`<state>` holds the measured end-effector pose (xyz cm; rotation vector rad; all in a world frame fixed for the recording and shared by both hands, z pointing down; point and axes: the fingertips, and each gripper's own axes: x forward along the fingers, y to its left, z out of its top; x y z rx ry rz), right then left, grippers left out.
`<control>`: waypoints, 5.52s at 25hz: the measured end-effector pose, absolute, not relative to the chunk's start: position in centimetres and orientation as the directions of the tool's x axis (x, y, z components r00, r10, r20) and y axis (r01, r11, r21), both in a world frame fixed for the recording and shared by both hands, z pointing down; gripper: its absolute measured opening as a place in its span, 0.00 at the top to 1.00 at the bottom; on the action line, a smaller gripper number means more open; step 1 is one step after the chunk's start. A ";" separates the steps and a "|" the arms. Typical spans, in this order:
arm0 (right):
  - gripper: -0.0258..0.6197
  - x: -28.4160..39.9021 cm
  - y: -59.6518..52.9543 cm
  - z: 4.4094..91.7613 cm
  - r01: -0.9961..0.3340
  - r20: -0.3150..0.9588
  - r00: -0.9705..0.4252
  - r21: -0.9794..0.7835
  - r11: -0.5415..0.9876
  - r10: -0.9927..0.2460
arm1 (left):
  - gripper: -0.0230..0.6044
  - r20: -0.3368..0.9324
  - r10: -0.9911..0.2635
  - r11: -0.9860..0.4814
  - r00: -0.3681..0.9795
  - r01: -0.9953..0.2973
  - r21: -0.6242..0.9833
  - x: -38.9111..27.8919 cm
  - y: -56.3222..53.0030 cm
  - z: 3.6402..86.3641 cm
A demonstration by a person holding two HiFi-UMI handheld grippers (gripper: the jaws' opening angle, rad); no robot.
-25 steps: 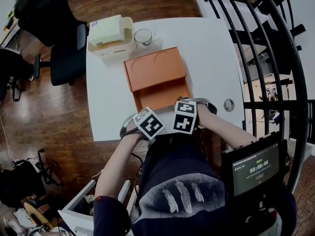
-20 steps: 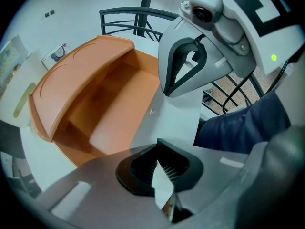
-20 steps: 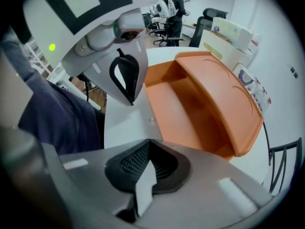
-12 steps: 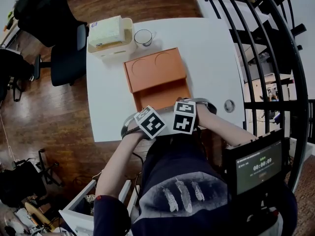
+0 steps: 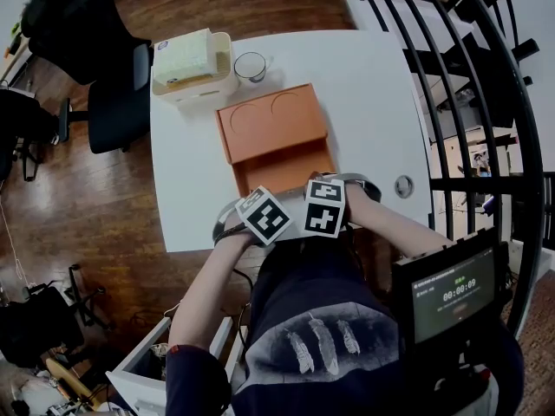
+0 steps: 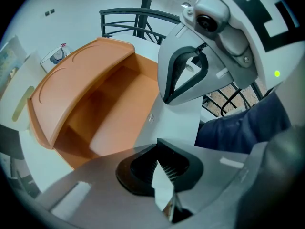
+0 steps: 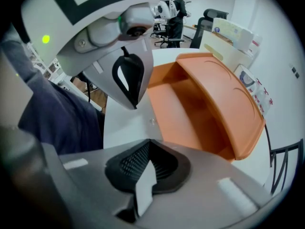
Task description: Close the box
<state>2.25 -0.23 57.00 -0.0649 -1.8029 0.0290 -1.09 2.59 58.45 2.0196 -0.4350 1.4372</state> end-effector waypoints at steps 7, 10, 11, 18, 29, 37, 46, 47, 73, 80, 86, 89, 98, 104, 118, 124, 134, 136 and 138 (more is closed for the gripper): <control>0.95 2.3 -0.3 57.0 0.031 0.971 -0.232 -0.053 0.998 0.058 | 0.94 0.931 0.075 -0.752 0.356 -0.593 0.288 -1.0 2.4 58.4; 0.95 2.2 -0.3 56.9 0.040 0.970 -0.234 -0.064 0.997 0.072 | 0.94 0.926 0.076 -0.747 0.369 -0.594 0.299 -0.6 2.1 58.1; 0.95 2.2 -0.3 56.9 0.046 0.969 -0.235 -0.067 0.997 0.076 | 0.94 0.925 0.078 -0.747 0.371 -0.592 0.301 -0.5 2.0 58.1; 0.95 2.3 -0.6 56.8 0.034 0.967 -0.250 -0.053 0.998 0.060 | 0.94 0.923 0.084 -0.751 0.376 -0.585 0.306 0.0 1.9 58.3; 0.95 2.7 -1.6 57.3 0.068 0.975 -0.216 0.060 0.996 -0.044 | 0.94 0.942 0.030 -0.802 0.333 -0.555 0.221 -0.1 1.5 59.0; 0.95 2.4 -1.5 57.1 0.059 0.973 -0.229 0.041 0.997 -0.027 | 0.94 0.940 0.042 -0.794 0.337 -0.560 0.237 -0.2 1.5 58.9; 0.95 2.1 -2.7 56.9 0.033 0.971 -0.231 0.067 0.997 -0.058 | 0.94 0.943 0.015 -0.790 0.333 -0.575 0.215 -0.7 0.2 58.6; 0.95 2.1 -2.9 56.9 0.032 0.971 -0.231 0.066 0.997 -0.057 | 0.94 0.943 0.014 -0.789 0.333 -0.575 0.215 -0.7 0.1 58.6; 0.95 1.4 -4.9 56.9 0.017 0.968 -0.236 0.097 0.995 -0.090 | 0.94 0.947 0.006 -0.789 0.320 -0.581 0.201 -1.7 -1.7 58.8; 0.95 1.1 -5.2 57.0 0.020 0.967 -0.241 0.093 0.996 -0.085 | 0.94 0.948 0.010 -0.793 0.317 -0.575 0.201 -1.8 -2.2 58.9; 0.95 0.7 -5.5 57.2 0.023 0.965 -0.249 0.088 0.996 -0.079 | 0.94 0.949 0.017 -0.790 0.316 -0.577 0.207 -1.9 -2.5 59.1; 0.95 0.7 -5.7 57.1 0.021 0.964 -0.251 0.093 0.995 -0.085 | 0.94 0.949 0.014 -0.792 0.316 -0.576 0.204 -2.0 -2.8 59.0; 0.95 0.6 -6.1 57.0 0.016 0.961 -0.261 0.097 0.995 -0.089 | 0.94 0.949 0.015 -0.795 0.313 -0.572 0.201 -1.9 -3.0 59.1; 0.95 0.6 -6.3 56.9 0.017 0.961 -0.260 0.105 0.994 -0.097 | 0.94 0.948 0.016 -0.793 0.318 -0.574 0.206 -1.8 -3.2 59.1; 0.95 -0.1 -9.0 58.1 0.023 0.954 -0.279 0.121 0.992 -0.110 | 0.94 0.950 0.013 -0.794 0.311 -0.575 0.199 -2.3 -6.0 60.5; 0.95 -0.4 -9.0 57.5 -0.048 0.927 -0.326 0.180 0.982 -0.186 | 0.94 0.949 -0.028 -0.795 0.313 -0.583 0.169 -2.3 -6.0 60.0; 0.95 -1.2 -10.0 57.8 -0.092 0.899 -0.360 0.232 0.968 -0.250 | 0.94 0.939 -0.089 -0.790 0.333 -0.597 0.137 -2.3 -7.2 60.7; 0.95 -1.3 -10.1 57.6 -0.099 0.890 -0.368 0.250 0.963 -0.269 | 0.94 0.936 -0.107 -0.783 0.335 -0.609 0.129 -2.4 -7.5 60.6; 0.95 -1.4 -10.2 57.5 -0.102 0.886 -0.371 0.261 0.960 -0.280 | 0.94 0.934 -0.119 -0.774 0.338 -0.621 0.126 -2.5 -7.8 60.5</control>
